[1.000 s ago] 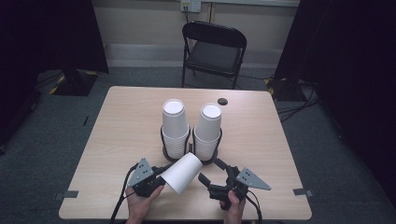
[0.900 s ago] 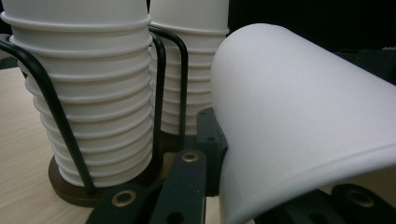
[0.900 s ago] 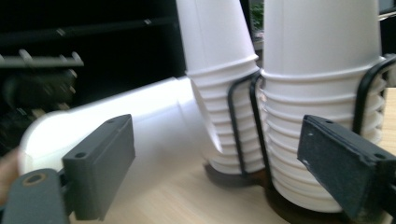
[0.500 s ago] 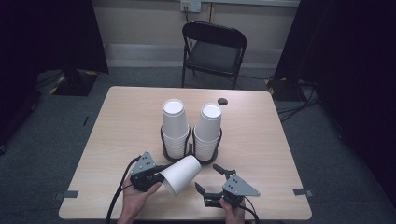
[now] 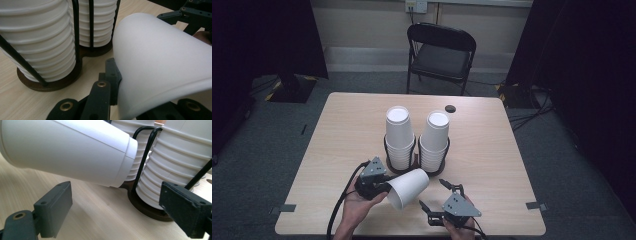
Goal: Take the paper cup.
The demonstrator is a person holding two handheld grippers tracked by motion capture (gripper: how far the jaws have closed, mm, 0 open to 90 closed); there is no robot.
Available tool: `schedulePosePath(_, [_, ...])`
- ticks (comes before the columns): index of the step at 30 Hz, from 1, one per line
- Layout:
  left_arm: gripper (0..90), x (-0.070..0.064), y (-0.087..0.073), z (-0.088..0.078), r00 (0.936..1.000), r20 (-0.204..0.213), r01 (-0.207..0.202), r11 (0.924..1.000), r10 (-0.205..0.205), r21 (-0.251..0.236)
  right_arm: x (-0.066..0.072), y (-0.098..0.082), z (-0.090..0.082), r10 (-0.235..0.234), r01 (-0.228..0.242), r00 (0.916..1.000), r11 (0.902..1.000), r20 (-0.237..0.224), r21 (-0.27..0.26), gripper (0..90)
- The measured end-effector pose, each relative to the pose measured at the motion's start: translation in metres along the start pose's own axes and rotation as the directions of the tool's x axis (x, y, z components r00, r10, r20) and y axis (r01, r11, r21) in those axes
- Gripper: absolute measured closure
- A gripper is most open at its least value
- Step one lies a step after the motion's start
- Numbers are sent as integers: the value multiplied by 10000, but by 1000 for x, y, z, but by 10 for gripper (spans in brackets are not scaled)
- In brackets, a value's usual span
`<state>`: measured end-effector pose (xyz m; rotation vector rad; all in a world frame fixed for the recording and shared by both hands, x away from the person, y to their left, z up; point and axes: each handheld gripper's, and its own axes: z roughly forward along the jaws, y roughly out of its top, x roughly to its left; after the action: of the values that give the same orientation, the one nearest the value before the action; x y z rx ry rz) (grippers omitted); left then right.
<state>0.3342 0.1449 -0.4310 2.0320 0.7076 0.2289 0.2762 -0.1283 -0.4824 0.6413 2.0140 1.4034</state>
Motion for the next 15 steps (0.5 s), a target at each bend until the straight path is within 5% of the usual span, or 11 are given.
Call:
schedulePosePath(6, [863, 0, 6, 3, 9998, 65, 198, 9987, -202, 468, 7, 2, 6, -845, 810, 9956, 9935, 408, 796, 112])
schedulePosePath(13, [863, 1, 9, 6, 9993, 166, 313, 9947, -331, 980, 14, 4, 12, -1844, 1771, 9806, 9788, 660, 1030, 118])
schedulePosePath(14, [863, 2, 10, 5, 9992, 229, 302, 9937, -329, 1078, 16, 5, 13, -2146, 2060, 9739, 9724, 738, 1097, 119])
schedulePosePath(15, [863, 2, 11, 6, 9984, 286, 444, 9929, -479, 1101, 18, 5, 14, -2728, 2601, 9576, 9569, 925, 1292, 123])
